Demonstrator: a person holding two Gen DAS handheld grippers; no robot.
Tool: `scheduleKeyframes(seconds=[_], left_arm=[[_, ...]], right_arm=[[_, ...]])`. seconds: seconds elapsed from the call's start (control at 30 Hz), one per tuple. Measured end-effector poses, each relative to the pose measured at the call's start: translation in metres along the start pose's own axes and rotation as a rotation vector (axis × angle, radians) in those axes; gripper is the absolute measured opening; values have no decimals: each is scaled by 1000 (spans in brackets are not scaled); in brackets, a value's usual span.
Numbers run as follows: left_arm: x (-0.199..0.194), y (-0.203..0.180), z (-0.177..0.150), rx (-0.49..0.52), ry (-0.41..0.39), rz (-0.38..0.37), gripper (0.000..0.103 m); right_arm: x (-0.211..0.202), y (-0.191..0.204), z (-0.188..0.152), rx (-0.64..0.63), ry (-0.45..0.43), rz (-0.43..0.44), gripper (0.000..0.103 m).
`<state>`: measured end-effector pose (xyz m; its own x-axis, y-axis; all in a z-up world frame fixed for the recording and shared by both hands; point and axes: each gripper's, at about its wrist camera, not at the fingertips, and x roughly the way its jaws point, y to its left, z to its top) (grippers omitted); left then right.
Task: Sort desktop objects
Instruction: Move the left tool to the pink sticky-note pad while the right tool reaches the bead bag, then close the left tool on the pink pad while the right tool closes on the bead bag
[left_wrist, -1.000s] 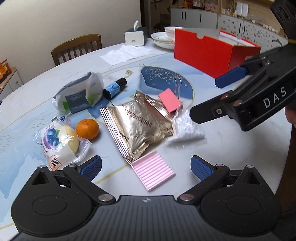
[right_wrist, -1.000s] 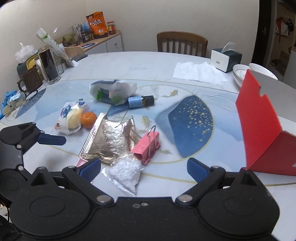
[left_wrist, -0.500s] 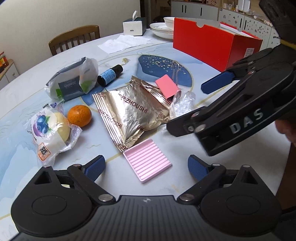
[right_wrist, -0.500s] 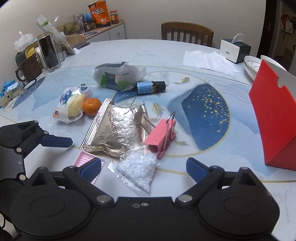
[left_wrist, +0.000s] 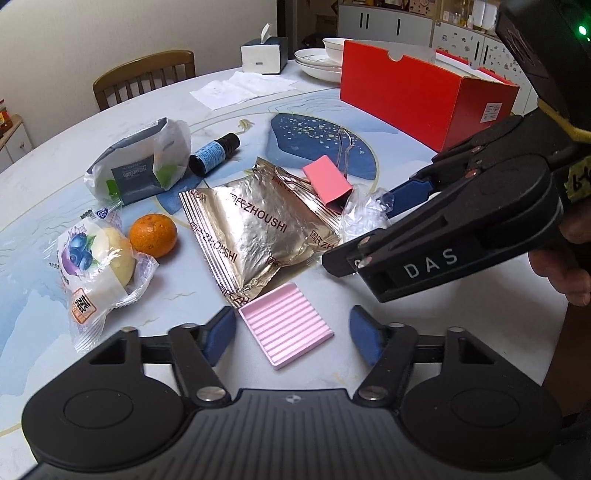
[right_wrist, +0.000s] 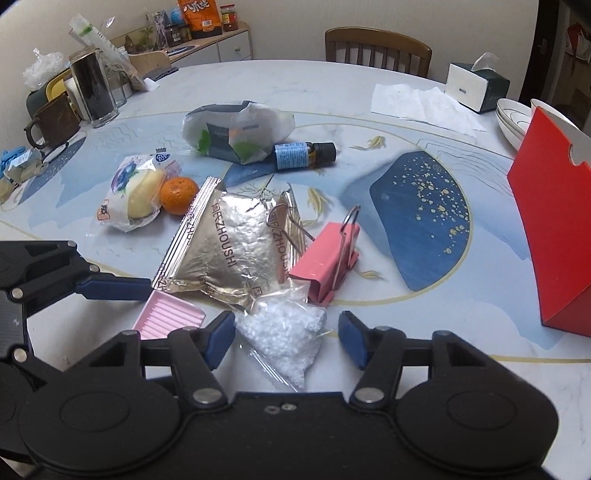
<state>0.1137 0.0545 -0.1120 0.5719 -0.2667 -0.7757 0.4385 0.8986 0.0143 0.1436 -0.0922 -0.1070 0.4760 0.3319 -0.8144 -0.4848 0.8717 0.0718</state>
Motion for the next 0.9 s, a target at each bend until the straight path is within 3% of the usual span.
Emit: scheduleKeyframes(seconds=[0.13,0.5,0.53,0.57,0.77,0.83,0.9], left_arm=[[-1,-1,1,7,-6,-1,47],[-3,-2,2,-9,-6,-14,42],[-5,-2,3,-10,-12,-15,36],[-5,-2,4,-12,-12,-22,23],[-4,-1,5,-23,-3,-30,20],[-4,0,6,-27,-3,-27,11],[-4,0,7,-41,0,-36,8]], right_arm=[[0,0,-1,-2,4,-4,58],[-8,-3,-4,-5,0,5,44],[-9,-4,-4,-5,-1,3,43],[-11,-5,-5,-3,-5,4,43],[-20,-14,-7,21,-15,8,40],[-23,-16,-9,24,-16,9,40],[-27,-18,-10,33,-22,16,40]])
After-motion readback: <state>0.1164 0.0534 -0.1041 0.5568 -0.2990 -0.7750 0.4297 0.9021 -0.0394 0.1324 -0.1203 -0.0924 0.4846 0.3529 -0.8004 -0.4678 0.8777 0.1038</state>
